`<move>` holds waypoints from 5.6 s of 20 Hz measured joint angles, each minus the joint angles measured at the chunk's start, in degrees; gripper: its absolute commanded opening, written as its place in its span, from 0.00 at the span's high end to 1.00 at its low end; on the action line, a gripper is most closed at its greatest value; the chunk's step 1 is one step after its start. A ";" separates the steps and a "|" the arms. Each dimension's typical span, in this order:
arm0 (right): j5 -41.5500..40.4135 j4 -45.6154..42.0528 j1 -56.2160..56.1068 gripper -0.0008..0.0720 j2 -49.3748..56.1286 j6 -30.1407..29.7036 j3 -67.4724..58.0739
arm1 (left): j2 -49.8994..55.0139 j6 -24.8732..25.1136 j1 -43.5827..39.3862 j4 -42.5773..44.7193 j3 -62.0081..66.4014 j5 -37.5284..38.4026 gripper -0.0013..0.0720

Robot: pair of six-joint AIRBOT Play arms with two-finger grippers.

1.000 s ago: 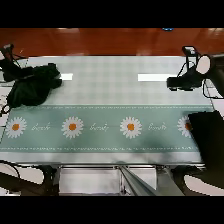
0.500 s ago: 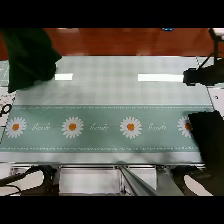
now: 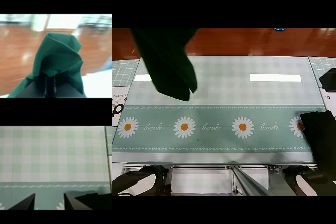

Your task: Fold the shirts.

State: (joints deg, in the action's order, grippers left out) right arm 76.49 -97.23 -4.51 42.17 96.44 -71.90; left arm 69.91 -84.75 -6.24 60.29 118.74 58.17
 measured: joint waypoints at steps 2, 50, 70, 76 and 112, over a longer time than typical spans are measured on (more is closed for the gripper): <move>1.07 -0.02 0.00 0.43 -1.92 -0.02 -0.02 | -1.03 0.76 -5.42 -1.27 -2.32 -3.37 0.95; -18.53 45.00 28.96 0.42 12.98 -23.50 38.34 | 2.78 16.06 20.35 -25.29 -79.30 6.78 0.29; -25.07 51.12 6.43 0.42 22.49 -22.95 38.53 | 15.43 1.75 5.88 -3.41 -56.13 8.28 0.95; -27.76 57.22 -2.36 0.42 32.89 -23.43 33.75 | 15.43 1.77 5.88 -3.30 -55.76 9.09 0.95; -4.59 24.81 -1.29 0.96 -0.50 -13.07 -34.62 | -32.79 7.82 28.57 -16.74 -18.75 4.72 0.95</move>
State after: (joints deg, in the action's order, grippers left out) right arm 71.90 -72.42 -5.80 41.67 83.37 -106.52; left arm 37.12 -76.93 22.33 43.55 99.98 62.89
